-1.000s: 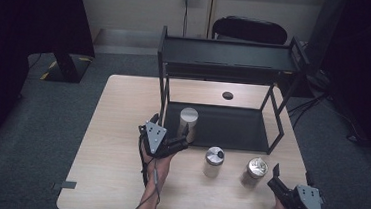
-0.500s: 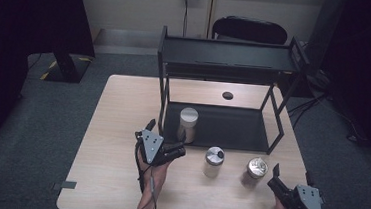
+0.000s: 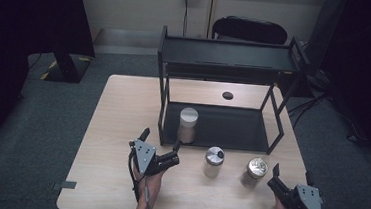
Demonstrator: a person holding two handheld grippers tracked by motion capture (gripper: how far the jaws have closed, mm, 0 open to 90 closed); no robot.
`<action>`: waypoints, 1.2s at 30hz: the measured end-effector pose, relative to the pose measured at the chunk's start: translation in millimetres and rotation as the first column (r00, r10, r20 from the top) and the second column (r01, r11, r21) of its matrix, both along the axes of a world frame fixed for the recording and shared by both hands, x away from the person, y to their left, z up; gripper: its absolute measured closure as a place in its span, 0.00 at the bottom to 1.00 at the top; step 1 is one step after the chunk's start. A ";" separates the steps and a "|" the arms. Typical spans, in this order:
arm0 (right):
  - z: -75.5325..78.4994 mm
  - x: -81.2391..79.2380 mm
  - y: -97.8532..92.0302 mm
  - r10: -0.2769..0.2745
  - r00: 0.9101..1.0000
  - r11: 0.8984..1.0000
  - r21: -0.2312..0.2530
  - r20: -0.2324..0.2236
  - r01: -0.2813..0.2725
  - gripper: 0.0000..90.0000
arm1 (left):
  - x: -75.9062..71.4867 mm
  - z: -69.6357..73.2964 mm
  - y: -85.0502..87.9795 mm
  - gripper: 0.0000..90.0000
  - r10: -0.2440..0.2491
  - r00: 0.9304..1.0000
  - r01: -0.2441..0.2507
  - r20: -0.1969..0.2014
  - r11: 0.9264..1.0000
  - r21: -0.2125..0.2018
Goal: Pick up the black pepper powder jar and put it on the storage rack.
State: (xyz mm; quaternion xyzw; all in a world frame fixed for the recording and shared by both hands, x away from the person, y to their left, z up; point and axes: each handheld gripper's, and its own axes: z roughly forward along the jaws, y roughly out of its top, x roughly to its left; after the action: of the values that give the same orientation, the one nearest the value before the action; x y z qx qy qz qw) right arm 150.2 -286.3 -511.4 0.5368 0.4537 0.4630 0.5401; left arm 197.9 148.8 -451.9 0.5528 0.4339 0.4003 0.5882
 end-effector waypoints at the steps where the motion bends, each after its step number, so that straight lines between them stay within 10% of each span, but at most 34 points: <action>1: -0.1 0.0 0.0 -0.001 1.000 1.000 0.001 0.001 0.000 0.01 | -1.2 -2.8 0.8 0.00 0.002 1.000 -0.002 -0.005 1.000 0.003; 36: 0.9 0.3 -1.4 -0.002 1.000 1.000 0.016 -0.002 0.002 0.01 | -19.6 -56.3 7.9 0.00 0.043 0.999 -0.042 -0.028 0.999 0.030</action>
State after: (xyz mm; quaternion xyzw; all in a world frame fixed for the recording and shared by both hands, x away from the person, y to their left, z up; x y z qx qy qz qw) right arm 150.5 -287.7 -510.5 0.5419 0.4498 0.4656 0.5359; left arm 178.3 156.7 -508.2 0.5577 0.4478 0.4111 0.5652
